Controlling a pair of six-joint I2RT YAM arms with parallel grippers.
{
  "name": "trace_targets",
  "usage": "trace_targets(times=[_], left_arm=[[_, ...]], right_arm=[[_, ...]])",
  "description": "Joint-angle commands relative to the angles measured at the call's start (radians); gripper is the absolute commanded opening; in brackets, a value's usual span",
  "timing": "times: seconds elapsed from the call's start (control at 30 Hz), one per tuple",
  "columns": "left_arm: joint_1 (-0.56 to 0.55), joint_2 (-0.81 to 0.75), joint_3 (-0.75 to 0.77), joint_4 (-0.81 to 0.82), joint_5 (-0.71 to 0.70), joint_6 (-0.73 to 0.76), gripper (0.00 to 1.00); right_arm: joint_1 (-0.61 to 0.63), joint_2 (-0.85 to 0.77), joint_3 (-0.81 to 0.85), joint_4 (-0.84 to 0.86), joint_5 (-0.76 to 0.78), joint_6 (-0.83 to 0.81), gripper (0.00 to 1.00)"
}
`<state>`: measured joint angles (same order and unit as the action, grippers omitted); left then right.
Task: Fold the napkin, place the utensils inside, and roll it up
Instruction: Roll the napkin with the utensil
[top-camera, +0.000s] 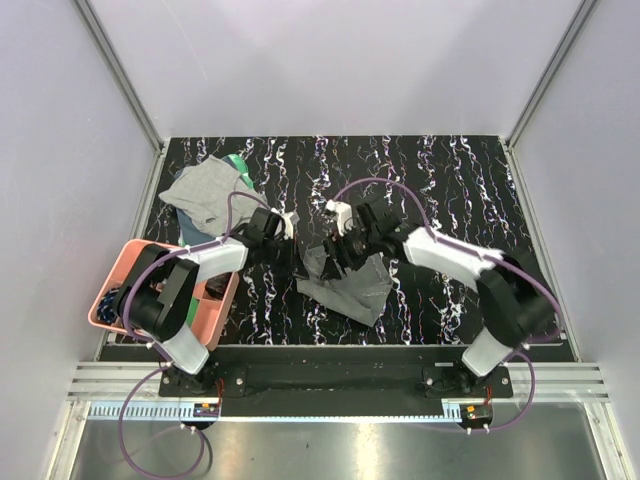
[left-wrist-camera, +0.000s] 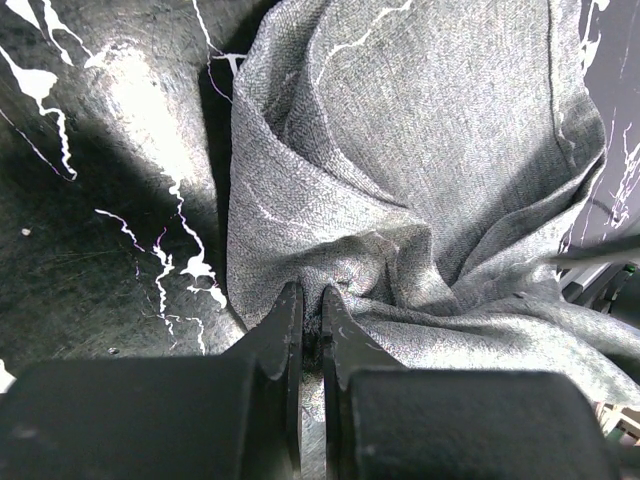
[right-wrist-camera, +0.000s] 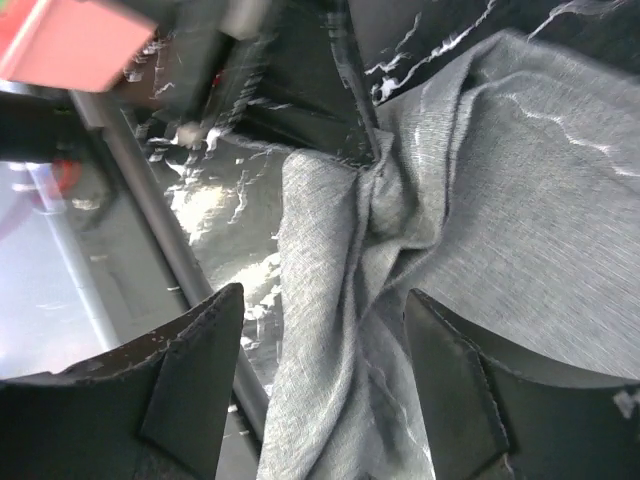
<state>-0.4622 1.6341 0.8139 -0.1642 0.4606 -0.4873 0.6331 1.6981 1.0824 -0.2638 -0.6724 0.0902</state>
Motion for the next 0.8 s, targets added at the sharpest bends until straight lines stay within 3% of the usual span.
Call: trace_targets(times=[0.0,0.13,0.33,0.57,0.77], left_arm=[[-0.003,0.04,0.028,-0.081,-0.028,0.019,0.0],[-0.003,0.043,0.041,-0.098,-0.025,0.019,0.0],[-0.003,0.024,0.041,-0.12,-0.034,0.024,0.0],[-0.003,0.009,0.045,-0.136,-0.039,0.03,0.0],[-0.003,0.001,0.05,-0.144,-0.04,0.033,0.0]], right_arm=[[0.181,-0.182,-0.09,0.043,0.397,-0.125,0.75],[0.313,-0.25,-0.118,0.02,0.603,-0.118,0.75],[0.434,-0.296,-0.142,-0.054,0.738,-0.021,0.75],[0.467,-0.362,-0.228,-0.095,0.775,0.132,0.73],[0.47,-0.359,-0.272,-0.1,0.795,0.169,0.73]])
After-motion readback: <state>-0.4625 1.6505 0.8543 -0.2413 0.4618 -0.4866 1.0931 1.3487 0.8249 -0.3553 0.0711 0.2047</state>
